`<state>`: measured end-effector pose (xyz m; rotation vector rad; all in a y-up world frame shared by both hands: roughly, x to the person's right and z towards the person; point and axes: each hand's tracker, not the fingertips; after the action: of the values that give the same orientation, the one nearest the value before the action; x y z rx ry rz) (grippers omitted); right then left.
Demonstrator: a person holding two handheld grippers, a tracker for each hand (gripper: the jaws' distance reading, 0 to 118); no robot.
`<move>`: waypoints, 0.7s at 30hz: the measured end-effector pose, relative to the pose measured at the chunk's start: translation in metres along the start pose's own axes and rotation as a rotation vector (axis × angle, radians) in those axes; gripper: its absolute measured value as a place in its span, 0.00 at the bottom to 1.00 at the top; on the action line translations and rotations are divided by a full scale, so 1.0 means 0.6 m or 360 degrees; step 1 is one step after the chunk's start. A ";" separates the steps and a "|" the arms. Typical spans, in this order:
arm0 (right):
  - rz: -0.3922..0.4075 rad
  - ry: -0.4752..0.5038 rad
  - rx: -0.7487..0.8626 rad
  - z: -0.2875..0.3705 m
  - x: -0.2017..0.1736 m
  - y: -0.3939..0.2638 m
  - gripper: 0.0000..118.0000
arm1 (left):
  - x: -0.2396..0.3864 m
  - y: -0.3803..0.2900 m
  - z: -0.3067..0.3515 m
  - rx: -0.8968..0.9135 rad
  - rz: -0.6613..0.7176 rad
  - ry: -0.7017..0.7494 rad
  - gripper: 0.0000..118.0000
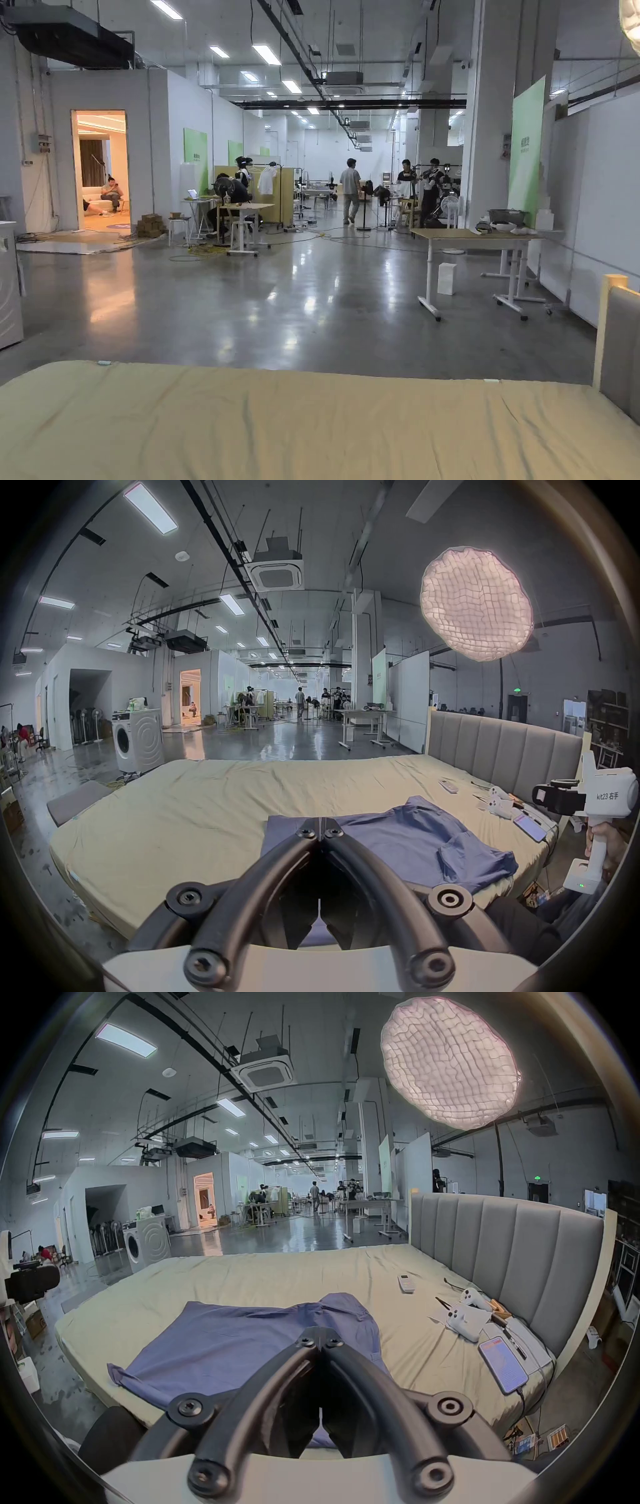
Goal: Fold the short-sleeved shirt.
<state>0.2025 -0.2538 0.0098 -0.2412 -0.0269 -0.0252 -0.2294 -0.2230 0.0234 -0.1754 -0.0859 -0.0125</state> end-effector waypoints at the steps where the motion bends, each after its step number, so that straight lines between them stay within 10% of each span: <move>1: -0.0007 0.0003 -0.0002 0.000 0.002 0.000 0.00 | 0.002 0.000 -0.001 -0.0009 0.0003 0.0009 0.00; 16: 0.0019 0.0064 -0.0112 -0.012 -0.013 -0.019 0.00 | -0.144 -0.093 -0.057 -0.0310 0.0291 0.0162 0.02; 20: 0.0025 0.0083 -0.0188 -0.026 -0.017 -0.036 0.00 | -0.190 -0.159 -0.097 -0.0511 0.0278 0.0190 0.64; 21: 0.0024 0.0090 -0.0208 -0.030 -0.018 -0.038 0.00 | -0.188 -0.166 -0.102 -0.0539 0.0280 0.0200 0.66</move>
<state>0.1915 -0.2799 -0.0023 -0.3715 0.0330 -0.0189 -0.3384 -0.3314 -0.0289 -0.5191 0.0580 0.1379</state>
